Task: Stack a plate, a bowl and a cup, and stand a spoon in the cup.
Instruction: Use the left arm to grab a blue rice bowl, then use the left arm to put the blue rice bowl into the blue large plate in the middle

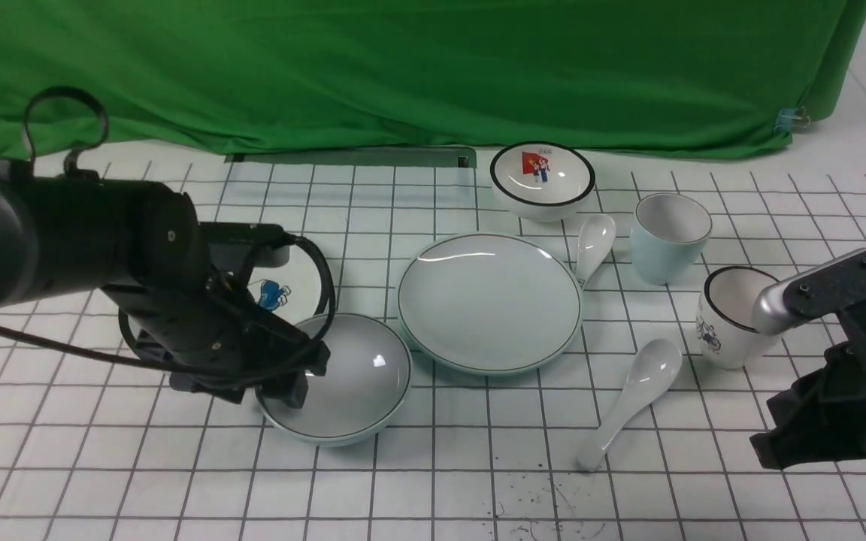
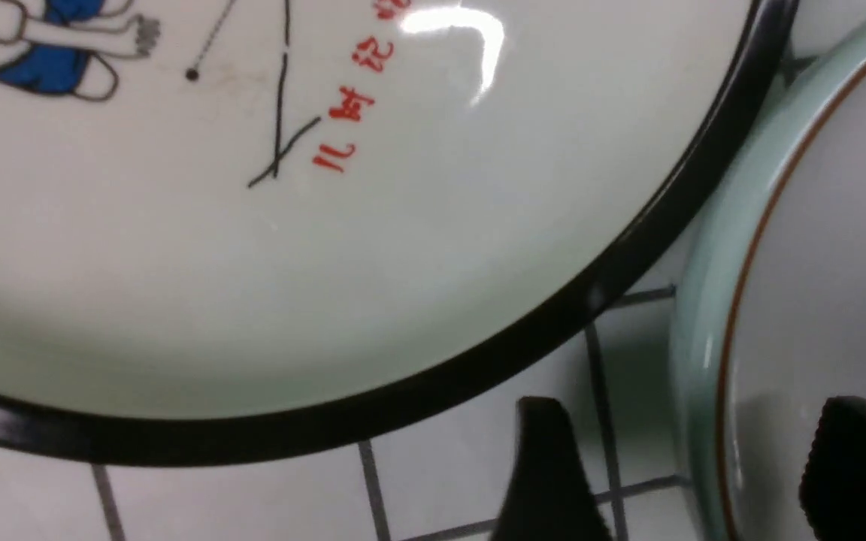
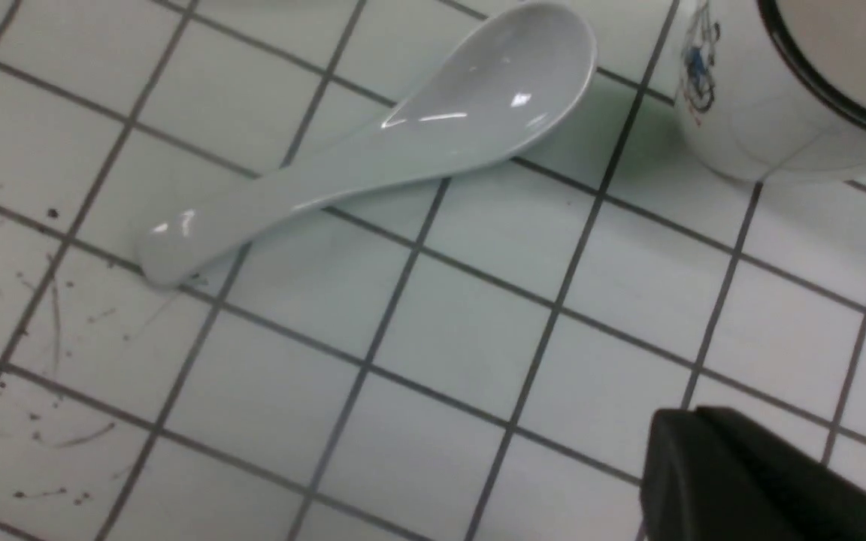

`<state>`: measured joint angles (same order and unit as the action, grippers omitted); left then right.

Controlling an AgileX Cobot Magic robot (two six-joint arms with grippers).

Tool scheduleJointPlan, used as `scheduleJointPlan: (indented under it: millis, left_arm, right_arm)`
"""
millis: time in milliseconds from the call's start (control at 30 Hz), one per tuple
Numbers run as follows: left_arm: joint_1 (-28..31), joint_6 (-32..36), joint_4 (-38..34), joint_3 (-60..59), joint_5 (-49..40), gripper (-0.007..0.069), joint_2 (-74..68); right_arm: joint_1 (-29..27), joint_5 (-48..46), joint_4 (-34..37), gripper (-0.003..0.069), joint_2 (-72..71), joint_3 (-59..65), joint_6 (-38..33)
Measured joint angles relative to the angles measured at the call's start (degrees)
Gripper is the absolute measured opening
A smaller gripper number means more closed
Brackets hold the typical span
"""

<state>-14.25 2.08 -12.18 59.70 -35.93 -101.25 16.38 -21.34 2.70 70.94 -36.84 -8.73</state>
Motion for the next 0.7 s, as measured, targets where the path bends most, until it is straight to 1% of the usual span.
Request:
scheduleJointPlan:
  millis: [67, 100, 133, 167, 200, 233, 300, 400, 467, 500, 567, 633, 667, 700]
  left_arm:
    - [0.0, 0.2, -0.5, 0.0, 0.1, 0.0236, -0.4]
    - [0.0, 0.2, -0.5, 0.0, 0.1, 0.0222, -0.4]
    - [0.0, 0.2, -1.4, 0.2, 1.0, 0.0100, -0.1]
    - [0.0, 0.2, -1.4, 0.3, 1.1, 0.0100, -0.1]
    - [0.0, 1.4, -2.6, 1.1, 1.0, 0.0031, 0.3]
    - [0.0, 2.3, -3.6, 2.0, 0.3, 0.0007, 0.9]
    - [-0.1, 6.0, -6.3, 4.4, -1.7, -0.0008, 1.5]
    - [-0.4, 11.1, -11.5, 9.8, -5.2, -0.0009, 1.7]
    - [-2.1, 13.5, -13.4, 15.8, -7.1, -0.0009, 0.9]
    - [-2.3, 13.6, -13.4, 16.9, -7.3, -0.0009, 0.7]
    - [-4.5, 14.4, -12.8, 22.5, -7.7, -0.0009, -1.8]
    - [-6.3, 14.6, -12.0, 28.4, -8.1, -0.0009, -5.7]
    - [-6.5, 14.7, -11.9, 28.9, -8.1, -0.0009, -6.6]
    - [-7.2, 14.7, -11.8, 32.7, -8.4, -0.0009, -10.1]
  right_arm:
    - [0.0, 0.0, 0.2, 0.0012, 0.0, -0.1, 0.1]
    - [0.0, 0.0, 0.2, 0.0012, 0.0, -0.1, 0.1]
    - [0.0, 0.0, 0.3, 0.0012, 0.0, -0.2, 0.1]
    - [0.0, 0.0, 0.3, 0.0012, 0.0, -0.2, 0.1]
    - [0.0, 0.0, 0.6, 0.0012, 0.0, -0.3, 0.1]
    - [0.0, 0.1, 0.7, 0.0013, 0.0, -0.4, 0.1]
    - [0.0, 0.1, 1.0, 0.0013, 0.0, -0.4, 0.1]
    - [0.0, 0.1, 1.1, 0.0014, 0.0, -0.4, 0.1]
    - [0.0, 0.4, 1.1, 0.0014, 0.0, -0.4, 0.8]
    - [0.0, 0.4, 1.1, 0.0014, 0.0, -0.4, 1.1]
    - [0.0, 0.5, 1.1, 0.0014, 0.0, -0.4, 1.6]
    - [0.0, 0.4, 1.1, 0.0014, 0.0, -0.4, 1.6]
    - [0.0, 0.4, 1.1, 0.0014, 0.0, -0.4, 1.6]
    - [0.0, 0.3, 1.2, 0.0014, 0.0, -0.4, 1.6]
